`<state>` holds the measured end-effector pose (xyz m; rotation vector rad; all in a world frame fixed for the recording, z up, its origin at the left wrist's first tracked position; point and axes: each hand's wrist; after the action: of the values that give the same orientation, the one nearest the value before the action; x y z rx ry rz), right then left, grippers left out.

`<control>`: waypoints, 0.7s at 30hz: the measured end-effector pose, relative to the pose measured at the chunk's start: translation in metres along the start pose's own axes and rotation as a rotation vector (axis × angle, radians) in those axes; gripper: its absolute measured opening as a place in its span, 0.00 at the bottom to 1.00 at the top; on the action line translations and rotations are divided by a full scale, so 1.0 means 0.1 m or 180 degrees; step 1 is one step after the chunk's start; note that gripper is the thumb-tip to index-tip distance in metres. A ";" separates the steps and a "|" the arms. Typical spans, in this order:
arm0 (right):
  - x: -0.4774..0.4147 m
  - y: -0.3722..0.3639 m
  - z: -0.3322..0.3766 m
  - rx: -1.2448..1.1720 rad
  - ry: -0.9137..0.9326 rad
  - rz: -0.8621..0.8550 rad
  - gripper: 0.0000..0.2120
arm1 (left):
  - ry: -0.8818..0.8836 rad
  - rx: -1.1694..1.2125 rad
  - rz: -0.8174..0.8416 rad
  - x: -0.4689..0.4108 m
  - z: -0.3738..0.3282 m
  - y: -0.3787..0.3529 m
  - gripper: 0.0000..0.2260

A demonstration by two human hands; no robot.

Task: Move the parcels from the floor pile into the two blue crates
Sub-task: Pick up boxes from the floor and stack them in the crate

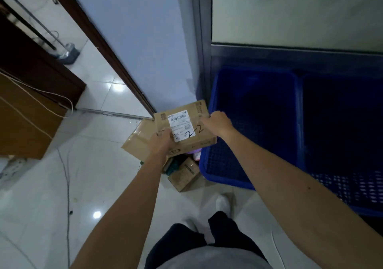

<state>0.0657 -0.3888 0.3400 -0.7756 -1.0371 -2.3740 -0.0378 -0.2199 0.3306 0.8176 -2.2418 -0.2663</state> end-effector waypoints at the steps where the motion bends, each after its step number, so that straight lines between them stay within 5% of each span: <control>1: 0.07 0.07 -0.04 -0.0023 -0.0004 -0.0053 0.14 | -0.0054 -0.0045 0.0016 0.08 -0.02 -0.02 0.24; 8: 0.64 0.33 -0.29 0.0155 -0.0025 -0.0661 0.14 | -0.0419 -0.0403 0.0323 0.37 -0.01 -0.04 0.30; 21: 1.79 0.34 -1.08 0.0143 -0.0236 -0.1295 0.30 | -0.0457 -0.0358 0.1060 1.29 0.34 -0.31 0.25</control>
<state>-0.0825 -0.5214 0.4122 -0.6929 -1.3857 -2.6599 -0.1160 -0.3266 0.3669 0.3667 -2.4275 -0.2958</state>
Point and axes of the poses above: each hand's wrist, its own x-axis away from the middle knuckle, its own y-axis out of the back of the hand, z = x × y, and after that the axes turned 6 degrees about -y, right-handed
